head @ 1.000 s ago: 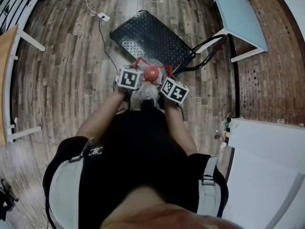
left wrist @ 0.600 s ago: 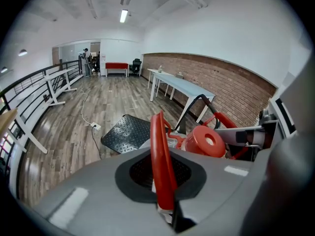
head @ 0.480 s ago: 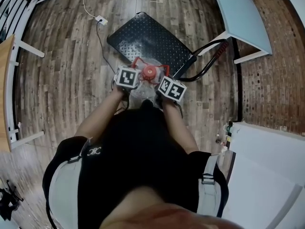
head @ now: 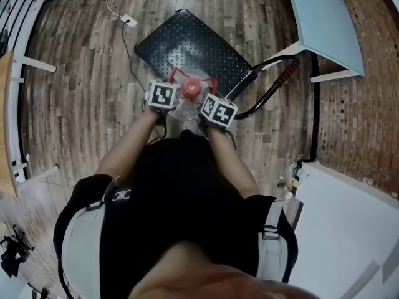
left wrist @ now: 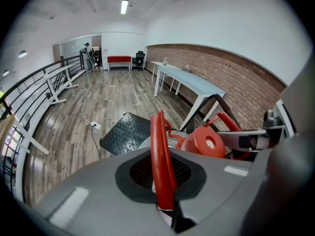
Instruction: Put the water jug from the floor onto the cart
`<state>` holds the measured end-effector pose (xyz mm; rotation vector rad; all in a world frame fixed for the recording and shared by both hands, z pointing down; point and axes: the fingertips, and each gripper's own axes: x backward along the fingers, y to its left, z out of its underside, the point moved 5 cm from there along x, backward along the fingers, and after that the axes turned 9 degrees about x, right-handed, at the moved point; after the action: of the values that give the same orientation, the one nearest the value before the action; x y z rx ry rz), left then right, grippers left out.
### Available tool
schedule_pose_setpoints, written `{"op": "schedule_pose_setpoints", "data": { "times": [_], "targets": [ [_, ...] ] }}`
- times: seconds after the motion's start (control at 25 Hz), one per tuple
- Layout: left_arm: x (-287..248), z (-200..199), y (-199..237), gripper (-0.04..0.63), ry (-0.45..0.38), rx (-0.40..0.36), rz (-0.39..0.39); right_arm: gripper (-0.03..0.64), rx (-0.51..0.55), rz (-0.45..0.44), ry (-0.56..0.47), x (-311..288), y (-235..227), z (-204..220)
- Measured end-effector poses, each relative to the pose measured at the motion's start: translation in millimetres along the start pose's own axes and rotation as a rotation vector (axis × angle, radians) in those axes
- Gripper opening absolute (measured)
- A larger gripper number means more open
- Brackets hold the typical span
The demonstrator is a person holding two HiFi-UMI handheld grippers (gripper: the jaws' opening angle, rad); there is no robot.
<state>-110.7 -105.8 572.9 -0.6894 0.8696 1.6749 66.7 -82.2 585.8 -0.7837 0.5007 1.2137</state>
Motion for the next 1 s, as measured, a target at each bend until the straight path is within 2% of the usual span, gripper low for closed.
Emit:
{"op": "schedule_pose_setpoints", "data": {
  "times": [0.16,0.28,0.44,0.72,1.0],
  "targets": [
    [-29.4,-5.5,-8.4,0.006,0.082,0.07,0.012,0.016,0.005,-0.019,0.025,-19.5,-19.9,-19.3],
    [-44.1,-13.6,-12.4,0.006,0.104,0.068,0.002,0.015,-0.029,-0.05,0.047,-31.5,-32.7,-24.9],
    [-66.9,-22.7,-15.7,0.006,0.12,0.033,-0.008,0.015,-0.079,-0.056,0.065,-47.3,-46.2,-30.2],
    [-90.1,-37.1,-22.8,0.005,0.167,-0.04,0.012,0.015,-0.106,0.011,0.105,-55.3,-57.1,-31.5],
    [-111.2,-53.6,-26.6,0.005,0.173,-0.138,0.041,0.017,-0.151,0.092,0.136,-68.9,-66.9,-24.7]
  ]
}}
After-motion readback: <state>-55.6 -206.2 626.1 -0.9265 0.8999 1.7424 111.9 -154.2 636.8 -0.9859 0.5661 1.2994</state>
